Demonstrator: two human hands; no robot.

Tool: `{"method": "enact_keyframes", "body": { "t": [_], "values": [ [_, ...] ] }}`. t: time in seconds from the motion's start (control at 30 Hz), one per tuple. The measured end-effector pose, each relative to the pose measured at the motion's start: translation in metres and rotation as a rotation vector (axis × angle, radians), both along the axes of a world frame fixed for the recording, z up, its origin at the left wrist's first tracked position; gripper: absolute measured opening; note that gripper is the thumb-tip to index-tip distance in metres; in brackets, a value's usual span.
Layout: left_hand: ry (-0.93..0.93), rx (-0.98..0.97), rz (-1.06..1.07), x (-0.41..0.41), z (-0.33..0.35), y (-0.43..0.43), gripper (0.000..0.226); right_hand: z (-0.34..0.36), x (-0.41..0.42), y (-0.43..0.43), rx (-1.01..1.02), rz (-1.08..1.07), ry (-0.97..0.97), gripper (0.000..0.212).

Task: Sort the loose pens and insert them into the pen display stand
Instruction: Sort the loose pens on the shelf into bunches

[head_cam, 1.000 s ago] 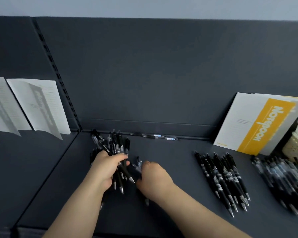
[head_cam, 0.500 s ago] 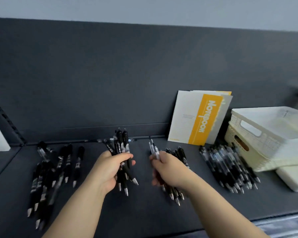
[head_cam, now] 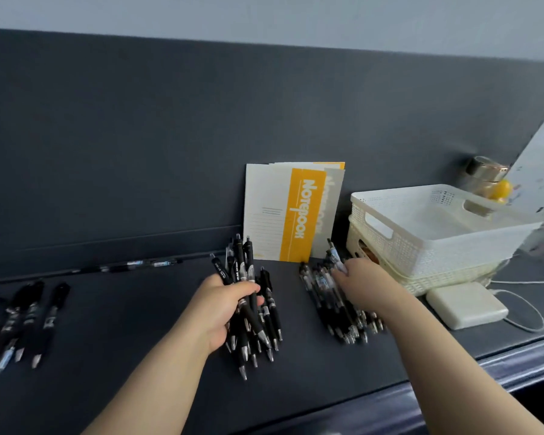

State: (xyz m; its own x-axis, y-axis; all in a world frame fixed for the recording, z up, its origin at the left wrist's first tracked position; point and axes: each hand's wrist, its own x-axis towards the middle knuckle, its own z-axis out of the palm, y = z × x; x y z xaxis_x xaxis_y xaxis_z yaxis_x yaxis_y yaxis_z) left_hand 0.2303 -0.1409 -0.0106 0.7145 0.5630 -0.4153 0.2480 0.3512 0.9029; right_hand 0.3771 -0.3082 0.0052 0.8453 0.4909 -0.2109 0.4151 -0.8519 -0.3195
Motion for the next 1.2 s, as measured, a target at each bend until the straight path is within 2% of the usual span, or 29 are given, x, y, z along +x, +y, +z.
{"method": "enact_keyframes", "body": {
  "t": [0.17,0.3,0.4,0.53,0.67,0.8,0.87,0.93,1.03,1.2],
  "values": [
    [0.011,0.026,0.028,0.005,-0.002,-0.012,0.03,-0.008,0.005,-0.005,-0.043,0.038,-0.01,0.039],
    [0.021,0.027,0.056,0.006,-0.005,-0.015,0.028,-0.009,0.013,-0.013,0.137,-0.044,-0.016,0.015],
    [0.014,0.023,0.075,0.006,-0.006,-0.018,0.03,-0.011,0.018,-0.015,0.208,-0.068,-0.013,0.034],
    [-0.001,-0.004,0.078,0.007,-0.006,-0.022,0.028,-0.016,0.018,-0.017,0.181,-0.026,-0.067,0.05],
    [-0.035,-0.09,0.053,0.005,-0.001,-0.026,0.011,-0.015,0.011,-0.016,0.209,-0.018,-0.132,0.047],
    [-0.063,-0.155,0.037,0.004,0.001,-0.028,0.012,-0.008,-0.006,-0.003,0.383,0.094,-0.227,0.03],
    [-0.073,-0.186,0.033,0.002,0.0,-0.028,0.012,-0.004,-0.023,0.006,0.479,0.161,-0.122,0.023],
    [-0.09,-0.214,0.024,-0.001,0.001,-0.029,0.011,-0.006,-0.041,0.018,0.562,0.205,0.085,0.019],
    [-0.117,-0.235,0.019,-0.007,0.003,-0.027,0.011,-0.016,-0.062,0.035,0.659,0.218,0.351,0.025],
    [-0.147,-0.23,0.007,-0.021,0.004,-0.017,0.016,-0.02,-0.08,0.053,0.7,0.201,0.454,0.042]
  ]
}}
